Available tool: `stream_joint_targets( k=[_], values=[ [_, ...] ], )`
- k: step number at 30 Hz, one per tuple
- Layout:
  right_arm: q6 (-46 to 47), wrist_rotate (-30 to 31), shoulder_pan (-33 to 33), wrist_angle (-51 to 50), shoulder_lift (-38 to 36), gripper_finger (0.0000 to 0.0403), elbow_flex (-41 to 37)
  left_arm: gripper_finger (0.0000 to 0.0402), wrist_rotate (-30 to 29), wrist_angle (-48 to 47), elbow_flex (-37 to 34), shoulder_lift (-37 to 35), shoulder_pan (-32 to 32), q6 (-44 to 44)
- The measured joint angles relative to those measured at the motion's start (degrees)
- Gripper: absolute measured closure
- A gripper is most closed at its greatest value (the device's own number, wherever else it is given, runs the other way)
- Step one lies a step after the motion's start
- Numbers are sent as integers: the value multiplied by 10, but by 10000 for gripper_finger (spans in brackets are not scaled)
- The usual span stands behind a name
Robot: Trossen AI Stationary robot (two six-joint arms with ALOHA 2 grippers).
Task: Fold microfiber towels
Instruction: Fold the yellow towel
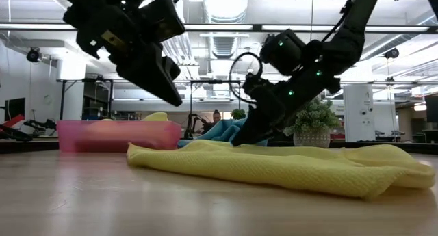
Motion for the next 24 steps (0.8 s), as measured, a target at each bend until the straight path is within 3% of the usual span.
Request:
stream_joint_targets(
  k=[4, 10, 24],
  values=[
    [-6, -25, 2, 4, 5, 294, 5, 402, 0, 0, -4, 1, 6, 2],
    [-23, -53, 21, 10, -13, 383, 4, 402, -3, 2, -4, 1, 13, 12],
    [-19, -53, 157, 10, -30, 390, 16, 402, -15, 2, -4, 1, 15, 11]
  ],
)
